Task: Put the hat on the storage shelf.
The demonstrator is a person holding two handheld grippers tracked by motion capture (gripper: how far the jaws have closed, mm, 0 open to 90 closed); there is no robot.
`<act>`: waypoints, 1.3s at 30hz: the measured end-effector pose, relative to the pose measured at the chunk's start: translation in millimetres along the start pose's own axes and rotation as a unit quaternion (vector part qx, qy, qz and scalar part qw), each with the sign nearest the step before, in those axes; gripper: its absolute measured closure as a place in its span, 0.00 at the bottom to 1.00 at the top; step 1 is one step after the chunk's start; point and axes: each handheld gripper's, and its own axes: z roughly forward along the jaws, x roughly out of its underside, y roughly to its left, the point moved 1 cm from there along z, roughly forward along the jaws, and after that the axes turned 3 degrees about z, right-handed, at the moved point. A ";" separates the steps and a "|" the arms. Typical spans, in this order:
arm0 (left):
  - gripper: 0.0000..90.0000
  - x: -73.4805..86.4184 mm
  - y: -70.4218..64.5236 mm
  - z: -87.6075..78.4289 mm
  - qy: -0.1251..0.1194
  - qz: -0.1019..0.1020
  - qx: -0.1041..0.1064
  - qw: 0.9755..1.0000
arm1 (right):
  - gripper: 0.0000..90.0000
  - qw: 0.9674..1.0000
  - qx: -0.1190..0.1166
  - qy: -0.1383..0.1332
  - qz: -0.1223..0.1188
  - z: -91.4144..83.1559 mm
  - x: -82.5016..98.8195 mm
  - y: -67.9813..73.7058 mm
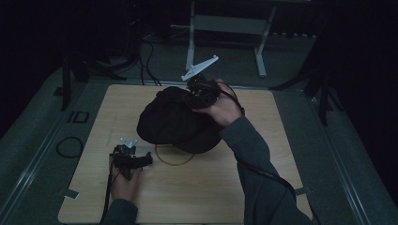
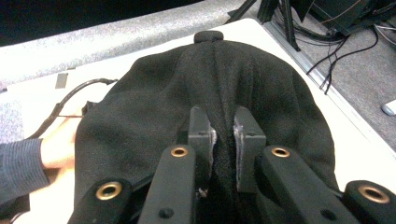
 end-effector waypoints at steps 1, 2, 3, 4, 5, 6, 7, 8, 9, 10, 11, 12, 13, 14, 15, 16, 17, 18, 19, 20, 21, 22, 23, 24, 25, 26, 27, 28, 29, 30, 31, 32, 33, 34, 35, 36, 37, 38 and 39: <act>0.01 0.0 0.0 0.0 0.000 0.000 0.000 1.000 | 0.88 1.000 -0.001 0.002 -0.002 0.1 0.4 0.5; 0.01 0.0 0.0 0.0 0.000 0.000 0.000 1.000 | 0.87 1.000 -0.002 0.003 -0.003 0.2 0.8 1.0; 0.01 0.0 0.0 0.0 0.000 0.000 0.000 1.000 | 0.87 1.000 -0.003 0.004 -0.003 0.3 1.4 1.2; 0.01 0.0 0.0 0.0 0.000 0.000 0.000 1.000 | 0.86 1.000 -0.005 0.005 -0.003 0.5 1.8 1.0; 0.01 0.0 0.0 0.0 0.000 0.000 0.000 1.000 | 0.86 1.000 -0.006 0.006 -0.001 0.7 2.3 1.0; 0.01 0.0 0.0 0.0 0.000 0.000 0.000 1.000 | 0.85 1.000 -0.007 0.006 -0.001 1.0 2.8 0.8; 0.01 0.0 0.0 0.0 0.000 0.000 0.000 1.000 | 0.84 1.000 -0.009 0.008 -0.001 1.4 3.3 0.8; 0.01 0.0 0.0 0.0 0.000 0.000 0.000 1.000 | 0.83 1.000 -0.012 0.010 -0.004 1.8 3.7 1.0; 0.01 0.0 0.0 0.0 0.000 0.000 0.000 1.000 | 0.81 1.000 -0.015 0.015 -0.005 2.4 4.1 2.3; 0.01 0.0 0.0 0.0 0.000 0.000 0.000 1.000 | 0.81 1.000 -0.015 0.015 -0.005 2.4 4.1 2.3; 0.01 0.0 0.0 0.0 0.000 0.000 0.000 1.000 | 0.80 1.000 -0.016 0.016 -0.007 2.8 4.0 2.9; 0.01 0.0 0.0 0.0 0.000 0.000 0.000 1.000 | 0.79 1.000 -0.016 0.019 -0.008 3.1 3.7 3.3; 0.01 0.0 0.0 0.0 0.000 0.000 0.000 1.000 | 0.77 1.000 -0.016 0.021 -0.010 3.7 3.4 3.9; 0.01 0.0 0.0 0.0 0.000 0.000 0.000 1.000 | 0.75 1.000 -0.017 0.022 -0.011 4.3 3.2 4.6; 0.01 0.0 -0.2 -0.1 0.000 0.001 0.000 1.000 | 0.72 0.999 -0.019 0.024 -0.012 5.1 2.9 5.2; 0.01 0.0 -0.7 0.0 -0.001 0.002 0.000 1.000 | 0.66 0.999 -0.017 0.026 -0.013 6.4 2.3 6.5; 0.01 0.0 -1.0 0.0 -0.001 0.003 0.001 1.000 | 0.66 0.999 -0.017 0.026 -0.013 6.4 2.3 6.5; 0.01 0.0 -1.2 0.0 -0.001 0.003 0.002 1.000 | 0.64 0.999 -0.016 0.026 -0.011 7.2 2.1 6.5; 0.01 0.0 -1.2 0.1 -0.001 0.003 0.001 1.000 | 0.63 0.999 -0.016 0.028 -0.008 8.0 1.9 6.1; 0.01 0.0 -0.9 -0.2 0.002 0.007 0.003 1.000 | 0.59 0.999 -0.017 0.031 -0.005 8.9 2.0 5.6; 0.01 0.0 -1.1 -0.1 0.001 0.007 0.003 1.000 | 0.56 0.999 -0.017 0.033 -0.003 9.5 2.1 5.2; 0.01 0.0 -1.2 -0.1 0.000 0.006 0.003 1.000 | 0.56 0.999 -0.017 0.033 -0.003 9.9 2.4 4.6; 0.01 -0.1 -1.1 -0.1 0.001 0.007 0.003 1.000 | 0.53 0.999 -0.019 0.034 0.000 9.7 2.6 4.5; 0.01 0.0 -1.3 0.0 0.000 0.006 0.004 1.000 | 0.50 0.999 -0.018 0.033 0.001 9.3 2.6 4.5; 0.01 0.0 -1.3 0.0 0.000 0.006 0.004 1.000 | 0.46 0.999 -0.011 0.033 0.000 8.7 2.5 4.3; 0.01 0.0 -1.3 -0.1 0.000 0.006 0.003 1.000 | 0.45 0.999 -0.005 0.034 0.001 8.3 2.5 3.9; 0.01 0.0 -1.3 -0.1 0.001 0.006 0.003 1.000 | 0.44 0.999 -0.004 0.035 0.002 7.9 3.0 3.1; 0.01 0.0 -1.3 -0.1 0.001 0.006 0.004 1.000 | 0.42 0.999 -0.004 0.035 0.005 7.6 3.5 2.7; 0.01 0.0 -1.3 -0.1 0.001 0.006 0.004 1.000 | 0.41 0.999 0.001 0.035 0.007 7.3 4.1 2.0; 0.01 0.0 -1.3 -0.1 0.001 0.006 0.004 1.000 | 0.40 0.999 0.002 0.033 0.008 6.9 4.9 1.1; 0.01 0.0 -1.3 -0.1 0.001 0.006 0.004 1.000 | 0.39 0.999 0.001 0.032 0.011 6.4 5.7 0.1; 0.01 0.0 -1.3 -0.1 0.001 0.006 0.003 1.000 | 0.39 0.999 0.000 0.032 0.013 5.8 6.8 -0.9; 0.01 0.0 -1.3 -0.1 0.001 0.006 0.003 1.000 | 0.37 0.999 0.000 0.032 0.015 5.4 8.7 -2.4; 0.01 0.0 -1.3 -0.1 0.001 0.006 0.003 1.000 | 0.37 0.999 0.000 0.032 0.015 5.4 8.7 -2.4; 0.01 0.0 -1.3 0.0 0.001 0.006 0.003 1.000 | 0.36 0.999 0.001 0.034 0.016 5.1 9.7 -2.9; 0.01 0.0 -1.3 -0.1 0.001 0.006 0.003 1.000 | 0.36 0.999 0.001 0.035 0.017 4.9 10.7 -3.4; 0.01 0.0 -1.3 -0.1 0.001 0.006 0.003 1.000 | 0.36 0.999 0.002 0.035 0.017 4.7 11.5 -3.9; 0.01 0.0 -1.3 0.0 0.000 0.006 0.003 1.000 | 0.35 0.999 0.004 0.035 0.018 4.3 12.4 -4.5; 0.01 0.0 -1.3 0.0 0.000 0.006 0.003 1.000 | 0.35 0.999 0.005 0.033 0.024 3.1 14.0 -5.5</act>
